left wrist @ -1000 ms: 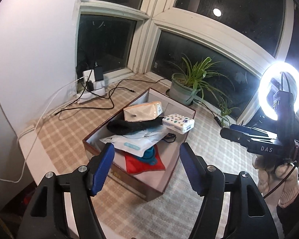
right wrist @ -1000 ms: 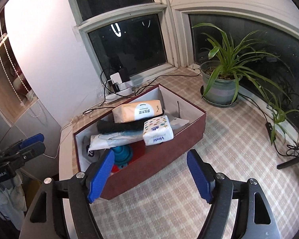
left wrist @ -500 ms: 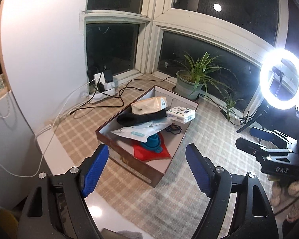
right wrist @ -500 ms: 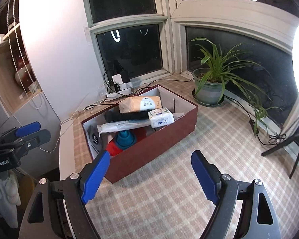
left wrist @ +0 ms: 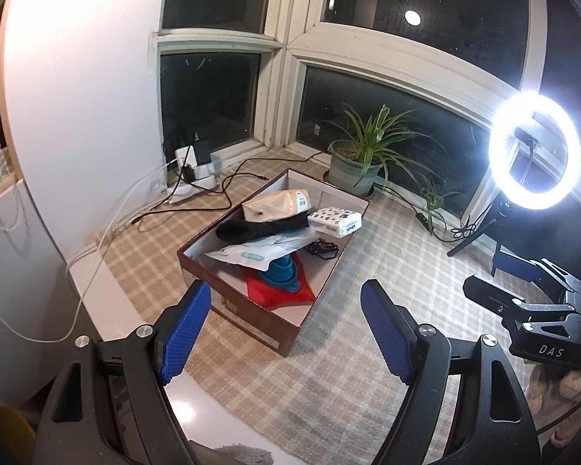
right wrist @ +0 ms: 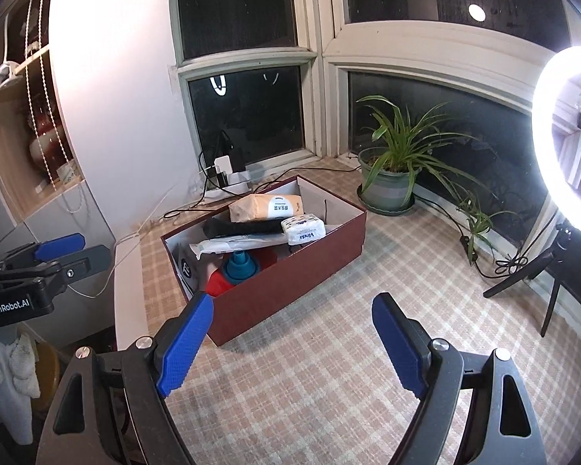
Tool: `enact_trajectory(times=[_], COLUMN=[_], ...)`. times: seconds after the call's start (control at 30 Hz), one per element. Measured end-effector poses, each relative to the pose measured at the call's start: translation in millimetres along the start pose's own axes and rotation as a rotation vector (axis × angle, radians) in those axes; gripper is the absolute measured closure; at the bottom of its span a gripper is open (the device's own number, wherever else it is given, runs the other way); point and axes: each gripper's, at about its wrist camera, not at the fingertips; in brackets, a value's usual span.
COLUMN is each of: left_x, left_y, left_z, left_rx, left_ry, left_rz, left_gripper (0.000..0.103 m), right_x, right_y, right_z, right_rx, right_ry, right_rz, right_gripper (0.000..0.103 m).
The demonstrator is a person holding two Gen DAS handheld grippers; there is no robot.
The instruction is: Organize soft objects
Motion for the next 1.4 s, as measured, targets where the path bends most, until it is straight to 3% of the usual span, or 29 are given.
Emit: enact_trajectory(times=[1.4], left_x=[-0.6], left_y=[1.6], left_z=[-9.6], left_rx=[-0.014], left_ry=[-0.022], left_rz=[-0.004], left_gripper=[0.023], right_x=[-3.3], right_y=[-13.3], right_z=[-11.2], right_rx=[-0.045], right_ry=[-0.013], right_rz=[0.018], right_gripper=[0.022])
Point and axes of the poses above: each gripper's, at about its wrist camera, not at the fingertips, and x roughly against the way its jaws point, z to its left, y to its top, and after that the axes turned 14 degrees about z, right-handed
